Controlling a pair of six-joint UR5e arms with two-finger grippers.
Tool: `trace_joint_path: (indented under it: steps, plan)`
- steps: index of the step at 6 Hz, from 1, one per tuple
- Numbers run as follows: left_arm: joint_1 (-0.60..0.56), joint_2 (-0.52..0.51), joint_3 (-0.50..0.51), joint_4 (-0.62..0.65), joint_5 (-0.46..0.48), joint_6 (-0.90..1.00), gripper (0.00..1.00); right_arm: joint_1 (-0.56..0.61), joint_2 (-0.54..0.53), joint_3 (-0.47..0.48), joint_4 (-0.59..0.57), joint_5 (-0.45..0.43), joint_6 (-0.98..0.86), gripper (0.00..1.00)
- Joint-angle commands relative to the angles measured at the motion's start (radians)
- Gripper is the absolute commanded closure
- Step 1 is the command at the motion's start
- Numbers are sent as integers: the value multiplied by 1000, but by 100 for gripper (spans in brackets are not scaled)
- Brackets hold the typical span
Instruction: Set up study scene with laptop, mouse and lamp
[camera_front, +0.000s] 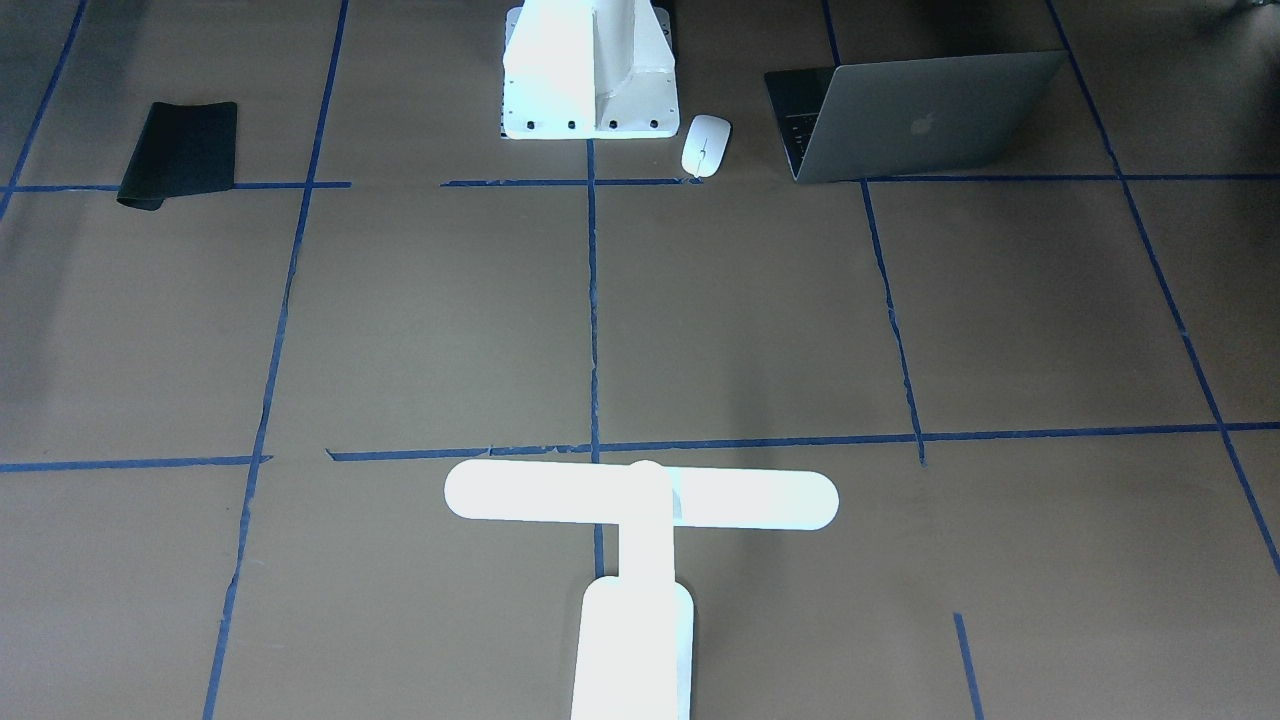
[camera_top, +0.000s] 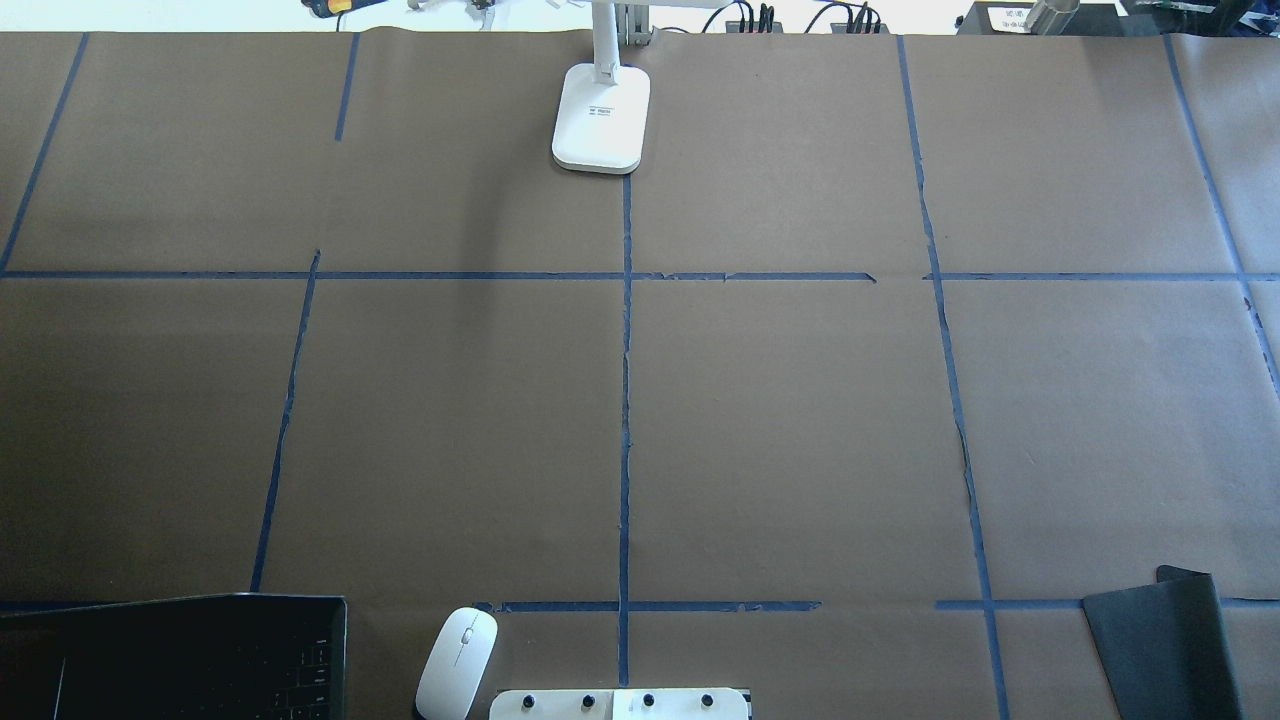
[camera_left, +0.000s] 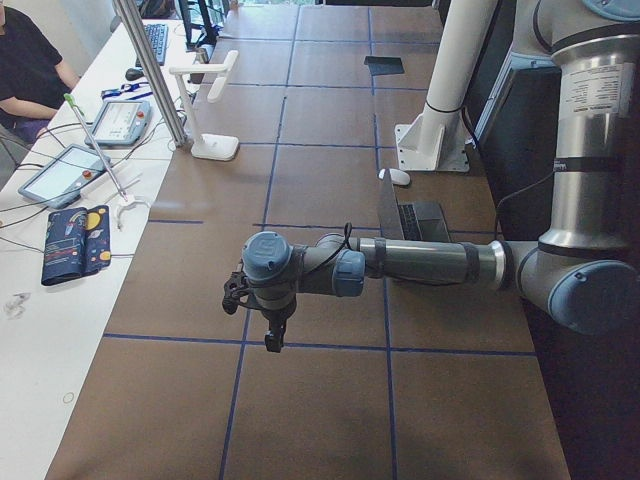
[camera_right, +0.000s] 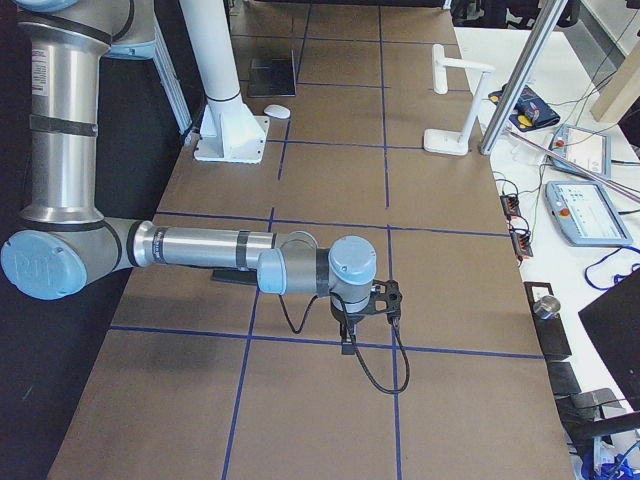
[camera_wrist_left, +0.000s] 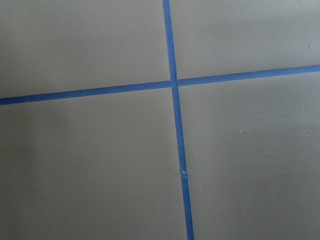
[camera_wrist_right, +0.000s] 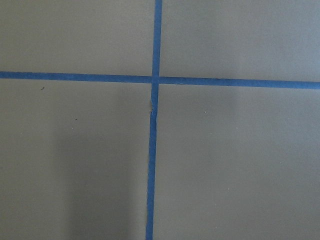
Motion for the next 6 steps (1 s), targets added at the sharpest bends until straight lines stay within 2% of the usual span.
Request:
trace_joint_path:
  steps: [1,3,4,6]
  plan:
    - [0,6,-6,-2,0,0,0,0,1,0,0,0,2,0]
    - [6,14,-12,-8,-2,-11,0,0,3,35,2,5,3,0]
    - [6,2,-6,-14,-3,-8,0,0,-2,98,0,3,5,0]
    - [6,-26,-8,-14,-5,-11,0,0,-3,97,-12,15,17,0]
